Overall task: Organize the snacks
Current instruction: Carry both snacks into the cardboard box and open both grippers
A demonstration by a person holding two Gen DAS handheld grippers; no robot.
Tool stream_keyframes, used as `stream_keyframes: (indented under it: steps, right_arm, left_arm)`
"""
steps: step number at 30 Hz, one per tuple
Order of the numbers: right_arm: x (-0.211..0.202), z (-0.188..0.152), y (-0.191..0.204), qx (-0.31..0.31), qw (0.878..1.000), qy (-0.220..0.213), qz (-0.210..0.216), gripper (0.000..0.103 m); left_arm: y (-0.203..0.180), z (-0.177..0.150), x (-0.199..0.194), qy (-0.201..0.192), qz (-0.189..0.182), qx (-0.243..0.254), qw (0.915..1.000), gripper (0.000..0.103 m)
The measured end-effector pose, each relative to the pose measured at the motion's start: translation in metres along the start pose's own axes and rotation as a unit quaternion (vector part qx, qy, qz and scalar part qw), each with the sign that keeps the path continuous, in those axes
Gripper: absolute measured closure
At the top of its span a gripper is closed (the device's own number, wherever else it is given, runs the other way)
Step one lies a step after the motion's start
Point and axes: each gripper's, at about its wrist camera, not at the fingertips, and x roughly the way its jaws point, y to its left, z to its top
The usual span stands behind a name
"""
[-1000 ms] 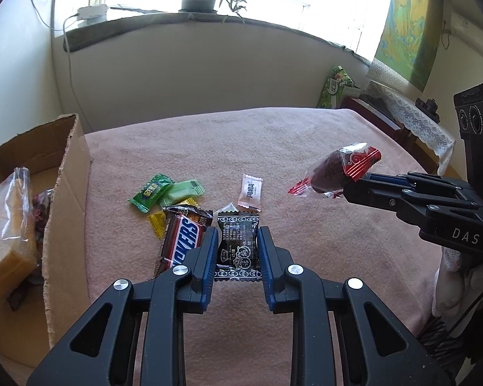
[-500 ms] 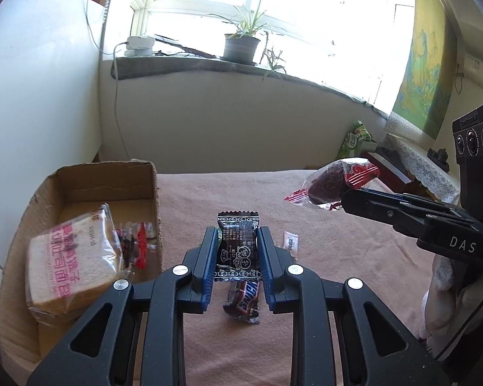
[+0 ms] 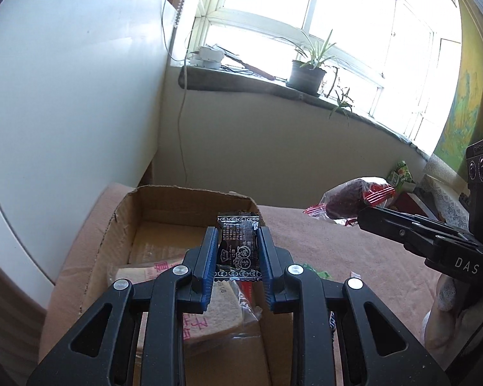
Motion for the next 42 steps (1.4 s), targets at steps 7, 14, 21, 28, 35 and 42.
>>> stream_keyframes:
  steps: [7, 14, 21, 28, 35, 42]
  right_arm:
    - [0.041, 0.009, 0.024, -0.019, 1.000, 0.018, 0.013, 0.081]
    - [0.078, 0.007, 0.030, -0.020, 0.999, 0.044, 0.015, 0.081]
    - [0.096, 0.014, 0.031, -0.021, 0.998, 0.053, 0.018, 0.081]
    - [0.100, 0.013, 0.036, -0.029, 0.998, 0.055, 0.019, 0.081]
    - [0.099, 0.011, 0.036, -0.030, 0.998, 0.054, 0.022, 0.080]
    - [0.094, 0.009, 0.039, -0.045, 0.997, 0.054, 0.015, 0.070]
  left_arm:
    - [0.019, 0.010, 0.013, 0.006, 0.019, -0.011, 0.9997, 0.080]
    - [0.027, 0.009, 0.018, 0.014, 0.025, -0.020, 0.9994, 0.080]
    - [0.031, 0.010, 0.013, 0.009, 0.035, -0.019, 0.9992, 0.080]
    - [0.032, 0.012, 0.013, 0.009, 0.040, -0.022, 0.9989, 0.080]
    - [0.034, 0.013, 0.012, 0.008, 0.050, -0.027, 0.9984, 0.076]
    - [0.033, 0.013, 0.009, 0.004, 0.055, -0.025, 0.9982, 0.070]
